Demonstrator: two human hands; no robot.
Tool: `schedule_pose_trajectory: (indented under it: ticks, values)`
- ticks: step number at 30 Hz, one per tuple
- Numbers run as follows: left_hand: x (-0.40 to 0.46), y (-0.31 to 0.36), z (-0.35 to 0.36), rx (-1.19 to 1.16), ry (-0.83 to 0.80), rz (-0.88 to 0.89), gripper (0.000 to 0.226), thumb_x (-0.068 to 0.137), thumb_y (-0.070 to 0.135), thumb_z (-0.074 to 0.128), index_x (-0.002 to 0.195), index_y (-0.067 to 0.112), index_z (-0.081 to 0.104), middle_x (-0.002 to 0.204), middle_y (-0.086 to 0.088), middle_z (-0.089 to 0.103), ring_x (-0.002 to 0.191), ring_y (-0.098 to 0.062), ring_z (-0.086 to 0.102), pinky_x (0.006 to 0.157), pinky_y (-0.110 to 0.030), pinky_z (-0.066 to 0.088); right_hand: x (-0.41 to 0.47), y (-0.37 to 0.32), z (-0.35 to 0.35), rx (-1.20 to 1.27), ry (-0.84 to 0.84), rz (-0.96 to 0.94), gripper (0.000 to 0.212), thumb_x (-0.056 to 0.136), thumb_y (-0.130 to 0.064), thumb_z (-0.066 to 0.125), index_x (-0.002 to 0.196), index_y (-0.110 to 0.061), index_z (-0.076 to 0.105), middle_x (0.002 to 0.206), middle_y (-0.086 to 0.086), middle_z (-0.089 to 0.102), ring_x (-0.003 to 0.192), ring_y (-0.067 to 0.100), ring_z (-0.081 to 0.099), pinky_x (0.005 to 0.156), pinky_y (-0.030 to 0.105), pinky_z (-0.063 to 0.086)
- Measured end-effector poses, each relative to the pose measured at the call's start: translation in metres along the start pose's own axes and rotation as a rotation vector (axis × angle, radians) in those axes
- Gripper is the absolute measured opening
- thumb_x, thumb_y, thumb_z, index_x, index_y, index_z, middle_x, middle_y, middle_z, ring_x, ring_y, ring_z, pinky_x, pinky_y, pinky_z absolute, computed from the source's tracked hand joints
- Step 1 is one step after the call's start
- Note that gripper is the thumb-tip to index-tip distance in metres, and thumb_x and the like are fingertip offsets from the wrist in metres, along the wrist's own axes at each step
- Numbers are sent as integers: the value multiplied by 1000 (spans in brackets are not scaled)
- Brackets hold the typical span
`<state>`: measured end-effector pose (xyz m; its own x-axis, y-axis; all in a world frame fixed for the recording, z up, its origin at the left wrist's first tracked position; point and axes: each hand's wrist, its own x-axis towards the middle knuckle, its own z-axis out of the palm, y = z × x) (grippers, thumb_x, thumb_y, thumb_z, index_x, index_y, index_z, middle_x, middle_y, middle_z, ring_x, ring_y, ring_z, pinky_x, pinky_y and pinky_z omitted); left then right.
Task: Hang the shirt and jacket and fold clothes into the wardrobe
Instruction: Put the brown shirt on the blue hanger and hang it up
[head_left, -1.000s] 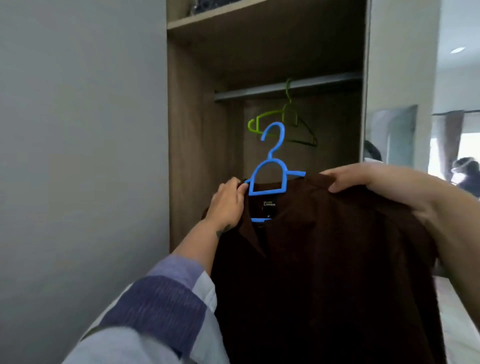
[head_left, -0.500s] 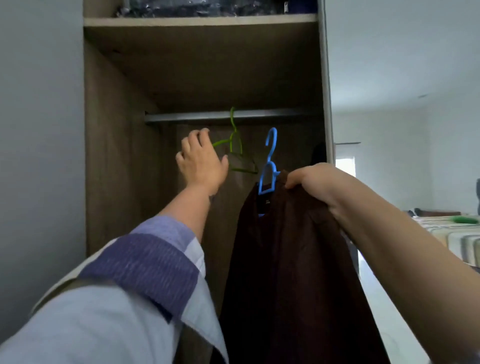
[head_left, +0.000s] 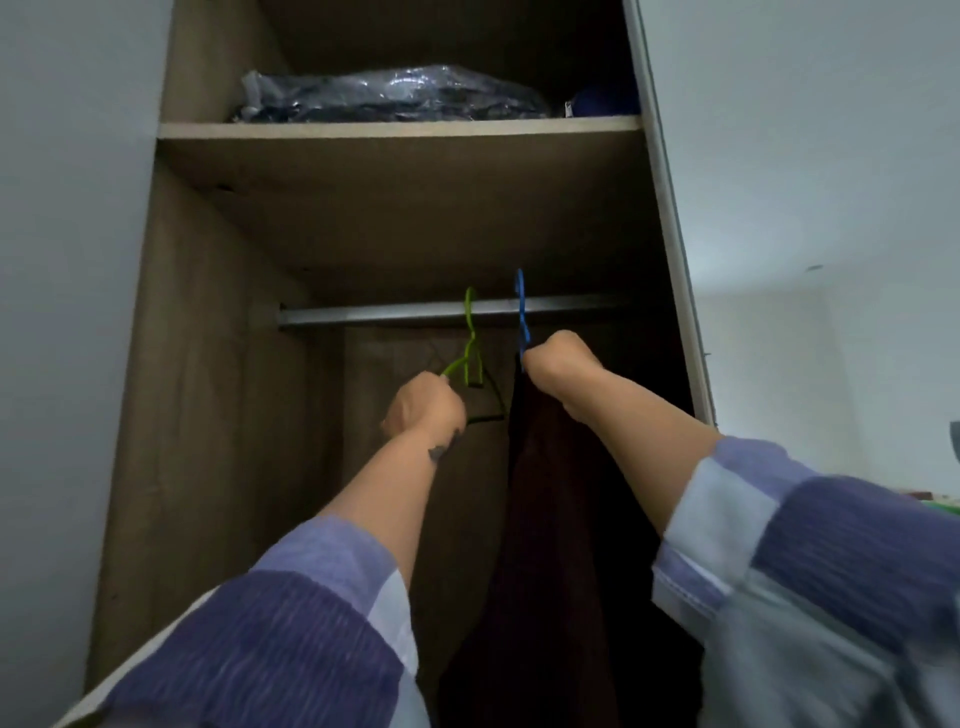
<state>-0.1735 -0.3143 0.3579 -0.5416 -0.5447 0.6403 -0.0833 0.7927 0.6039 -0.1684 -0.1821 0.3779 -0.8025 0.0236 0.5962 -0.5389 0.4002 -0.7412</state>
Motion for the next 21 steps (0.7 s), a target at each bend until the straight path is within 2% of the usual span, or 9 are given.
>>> schedule_pose_trajectory:
  ticks: [2, 3, 7, 10, 12, 17, 21]
  values:
    - [1, -3, -6, 45, 82, -26, 33, 102, 23, 35, 119, 10, 60, 124, -14, 60, 116, -32, 56, 82, -33, 42, 12, -2, 9, -21, 9, -28, 32, 94, -20, 50, 120, -4, 60, 116, 14, 64, 108, 32, 60, 85, 32, 48]
    - [2, -4, -10, 68, 119, -35, 33, 102, 21, 35, 120, 8, 59, 125, -16, 59, 116, -33, 55, 80, -34, 42, 18, -3, 13, -28, 10, -37, 32, 94, -19, 50, 119, -4, 60, 116, 14, 64, 108, 32, 60, 83, 31, 47]
    - [13, -13, -24, 117, 168, -9, 30, 101, 18, 35, 119, 7, 57, 123, -18, 58, 114, -36, 55, 79, -35, 42, 33, -5, 30, -26, -30, -33, 33, 95, -20, 49, 123, -5, 58, 120, 13, 62, 110, 30, 60, 90, 34, 50]
    - [13, -25, -27, 82, 205, 36, 31, 103, 23, 32, 114, 9, 57, 115, -18, 60, 106, -35, 57, 75, -34, 41, 31, 6, 49, -80, -81, -21, 33, 95, -20, 47, 122, -5, 58, 124, 14, 61, 112, 32, 59, 85, 32, 48]
    - [10, -32, -28, 74, 232, 54, 33, 103, 24, 30, 112, 8, 57, 114, -19, 60, 106, -37, 57, 73, -34, 38, 29, 16, 62, -93, -101, 18, 34, 95, -18, 46, 125, -6, 55, 127, 15, 59, 116, 33, 57, 87, 33, 48]
    - [4, -41, -36, 37, 261, 83, 32, 102, 25, 29, 112, 10, 56, 111, -19, 60, 102, -37, 57, 73, -36, 40, 24, 15, 69, -100, -89, 42, 38, 95, -15, 44, 131, -6, 49, 131, 14, 55, 120, 33, 54, 96, 38, 47]
    - [-6, -45, -44, 43, 291, 86, 35, 103, 27, 28, 114, 10, 56, 111, -20, 59, 103, -38, 56, 74, -37, 40, 16, 14, 65, -92, -89, 39, 36, 93, -15, 46, 127, -5, 54, 128, 15, 57, 117, 33, 56, 92, 37, 48]
